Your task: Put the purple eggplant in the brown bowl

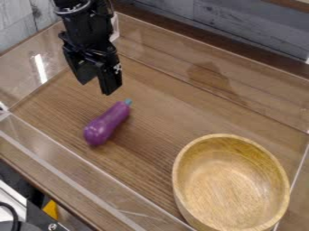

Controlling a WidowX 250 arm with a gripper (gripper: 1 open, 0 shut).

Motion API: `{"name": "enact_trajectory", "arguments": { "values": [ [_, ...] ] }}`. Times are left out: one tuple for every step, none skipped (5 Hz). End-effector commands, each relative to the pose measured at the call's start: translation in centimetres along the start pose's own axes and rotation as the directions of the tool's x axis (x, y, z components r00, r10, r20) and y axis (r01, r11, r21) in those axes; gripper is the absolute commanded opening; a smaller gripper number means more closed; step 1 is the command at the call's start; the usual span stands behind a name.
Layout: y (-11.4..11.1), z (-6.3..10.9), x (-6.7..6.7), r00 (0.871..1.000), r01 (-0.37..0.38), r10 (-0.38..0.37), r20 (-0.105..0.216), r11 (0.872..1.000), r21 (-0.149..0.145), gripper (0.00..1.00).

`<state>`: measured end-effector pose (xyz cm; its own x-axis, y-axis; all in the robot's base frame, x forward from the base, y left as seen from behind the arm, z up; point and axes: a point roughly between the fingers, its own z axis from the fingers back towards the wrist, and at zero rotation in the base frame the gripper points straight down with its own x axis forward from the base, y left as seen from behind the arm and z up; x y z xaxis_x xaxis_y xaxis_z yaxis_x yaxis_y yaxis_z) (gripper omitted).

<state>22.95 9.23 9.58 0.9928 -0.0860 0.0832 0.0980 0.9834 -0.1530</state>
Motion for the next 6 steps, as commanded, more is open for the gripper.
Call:
{"name": "enact_trajectory", "arguments": {
  "values": [
    [1.3,0.8,0.3,0.999,0.042,-0.042,0.005,0.999,0.018,1.00],
    [1.4,0.1,0.3,1.000,0.018,-0.018,0.000,1.000,0.020,1.00],
    [1.4,-0.5,0.5,1.000,-0.005,0.006,-0.004,1.000,0.021,1.00],
    [1.4,-1.9,0.1,1.000,-0.016,0.017,-0.012,1.000,0.021,1.00],
    [1.5,-3.6,-0.2,1.000,-0.025,0.025,-0.011,0.999,0.026,1.00],
    [1.4,-5.3,-0.8,0.998,-0.058,0.059,-0.003,0.998,0.033,1.00]
  ]
}}
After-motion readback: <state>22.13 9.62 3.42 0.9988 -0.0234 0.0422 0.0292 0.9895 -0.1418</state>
